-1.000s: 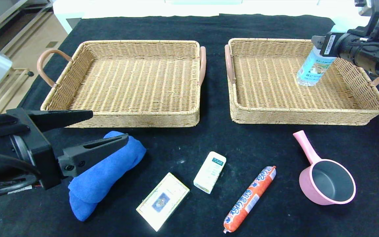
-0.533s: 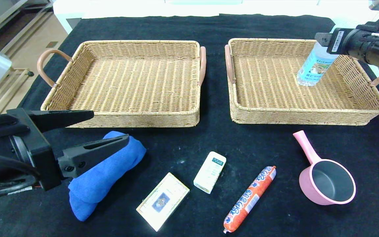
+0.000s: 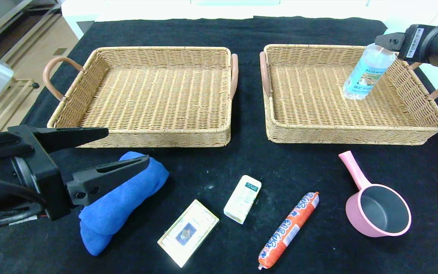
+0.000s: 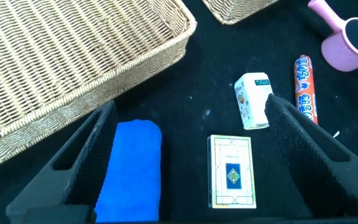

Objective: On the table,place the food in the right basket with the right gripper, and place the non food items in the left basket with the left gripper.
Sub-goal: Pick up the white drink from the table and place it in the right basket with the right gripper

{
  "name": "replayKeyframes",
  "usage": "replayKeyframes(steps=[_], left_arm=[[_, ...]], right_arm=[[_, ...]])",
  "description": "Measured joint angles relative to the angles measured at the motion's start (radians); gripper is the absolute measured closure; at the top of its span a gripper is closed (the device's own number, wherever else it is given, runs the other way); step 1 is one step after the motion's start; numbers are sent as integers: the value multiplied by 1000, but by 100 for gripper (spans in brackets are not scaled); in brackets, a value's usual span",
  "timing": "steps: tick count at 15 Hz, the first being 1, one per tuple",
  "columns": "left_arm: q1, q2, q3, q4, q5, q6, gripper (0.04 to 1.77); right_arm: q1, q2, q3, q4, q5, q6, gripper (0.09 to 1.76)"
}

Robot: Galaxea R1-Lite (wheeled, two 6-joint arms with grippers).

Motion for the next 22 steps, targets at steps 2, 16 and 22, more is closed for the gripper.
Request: replayKeyframes(steps=[2,16,22], left_arm=[[-1,-1,0,0,0,0,9],[-3,-8,0,0,0,0,9],[-3,-10,1,0,-1,0,9]], right_arm=[[47,-34,47,1,-38,1,17],[492,-121,236,181,-366,176,15],[638,-137,288,264,-367,249,15]])
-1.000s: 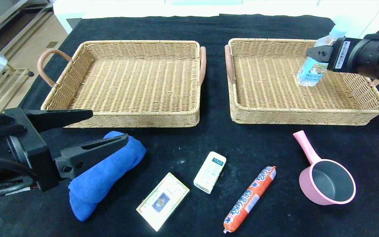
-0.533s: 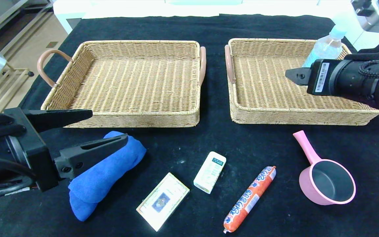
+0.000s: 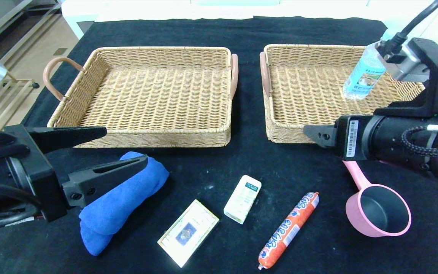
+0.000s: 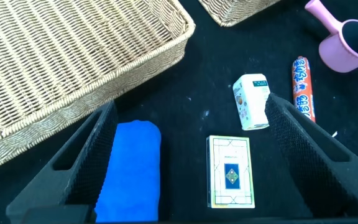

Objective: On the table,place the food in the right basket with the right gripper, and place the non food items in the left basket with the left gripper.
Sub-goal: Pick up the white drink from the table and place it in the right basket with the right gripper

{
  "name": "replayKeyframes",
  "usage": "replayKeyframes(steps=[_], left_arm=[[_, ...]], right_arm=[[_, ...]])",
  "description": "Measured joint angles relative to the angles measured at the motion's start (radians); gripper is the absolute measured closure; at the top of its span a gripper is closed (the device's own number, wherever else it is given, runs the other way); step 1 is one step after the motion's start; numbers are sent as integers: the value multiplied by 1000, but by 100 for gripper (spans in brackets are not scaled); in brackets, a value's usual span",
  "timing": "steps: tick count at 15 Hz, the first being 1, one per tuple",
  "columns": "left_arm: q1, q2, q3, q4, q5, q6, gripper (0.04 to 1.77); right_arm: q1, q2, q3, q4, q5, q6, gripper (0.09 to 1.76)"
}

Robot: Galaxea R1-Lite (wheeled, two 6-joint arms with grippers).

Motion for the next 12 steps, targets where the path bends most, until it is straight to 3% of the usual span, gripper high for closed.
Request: replayKeyframes(steps=[7,12], left_arm=[[0,-6,0,0,0,0,9],[0,-14,-1,0,-1,0,9]], right_arm=[[109,65,-11,5,-4,14,15],[196,157,-69,43,-66,91,15]])
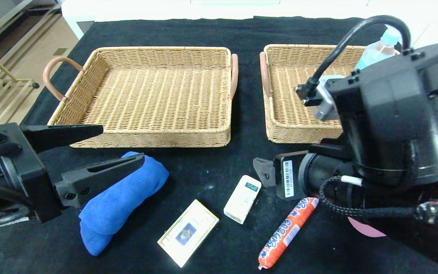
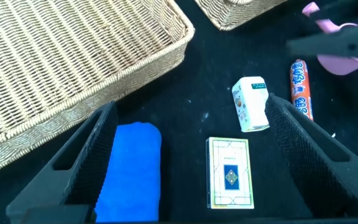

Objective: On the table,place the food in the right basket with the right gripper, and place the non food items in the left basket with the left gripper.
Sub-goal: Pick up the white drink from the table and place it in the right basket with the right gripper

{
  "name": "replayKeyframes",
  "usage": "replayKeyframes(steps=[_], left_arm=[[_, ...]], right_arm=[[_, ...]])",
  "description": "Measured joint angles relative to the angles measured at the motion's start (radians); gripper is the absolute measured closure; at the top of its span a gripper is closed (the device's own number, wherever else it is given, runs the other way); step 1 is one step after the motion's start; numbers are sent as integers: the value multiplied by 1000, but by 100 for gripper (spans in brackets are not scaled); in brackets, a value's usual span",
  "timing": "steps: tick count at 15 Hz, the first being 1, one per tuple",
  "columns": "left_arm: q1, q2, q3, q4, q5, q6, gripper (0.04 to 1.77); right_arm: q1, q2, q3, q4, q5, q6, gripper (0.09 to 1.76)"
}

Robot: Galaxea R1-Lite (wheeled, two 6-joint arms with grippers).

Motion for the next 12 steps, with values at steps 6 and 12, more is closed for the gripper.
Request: replayKeyframes(steps=[6,12], left_arm=[[0,-9,-2,0,-1,0,9],[0,-10,-3,0,-1,0,9]], right_arm=[[55,114,-67,21,-1,86,14],[75,202,-87,24,0,147,14]])
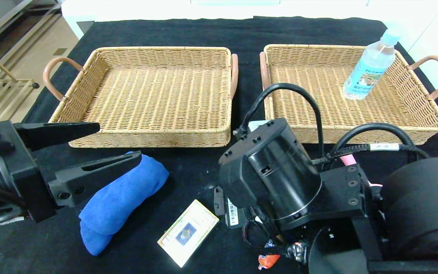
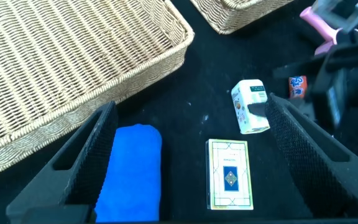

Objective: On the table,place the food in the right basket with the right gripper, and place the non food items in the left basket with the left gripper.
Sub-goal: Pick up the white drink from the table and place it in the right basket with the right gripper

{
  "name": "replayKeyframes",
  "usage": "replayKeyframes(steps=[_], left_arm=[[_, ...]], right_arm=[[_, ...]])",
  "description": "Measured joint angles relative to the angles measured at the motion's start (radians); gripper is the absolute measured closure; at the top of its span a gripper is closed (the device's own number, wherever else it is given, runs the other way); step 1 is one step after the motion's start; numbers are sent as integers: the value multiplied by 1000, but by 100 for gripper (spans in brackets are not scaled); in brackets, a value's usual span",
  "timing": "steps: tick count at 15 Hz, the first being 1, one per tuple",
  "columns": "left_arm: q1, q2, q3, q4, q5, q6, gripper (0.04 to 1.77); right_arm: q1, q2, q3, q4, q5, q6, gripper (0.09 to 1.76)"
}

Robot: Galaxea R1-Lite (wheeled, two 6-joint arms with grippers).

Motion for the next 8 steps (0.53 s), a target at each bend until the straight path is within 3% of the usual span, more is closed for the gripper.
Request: replayKeyframes(steps=[8], left_arm=[[0,0,1,0,0,0,9]], right_arm=[[4,81,-7,-2,-29,25,14]])
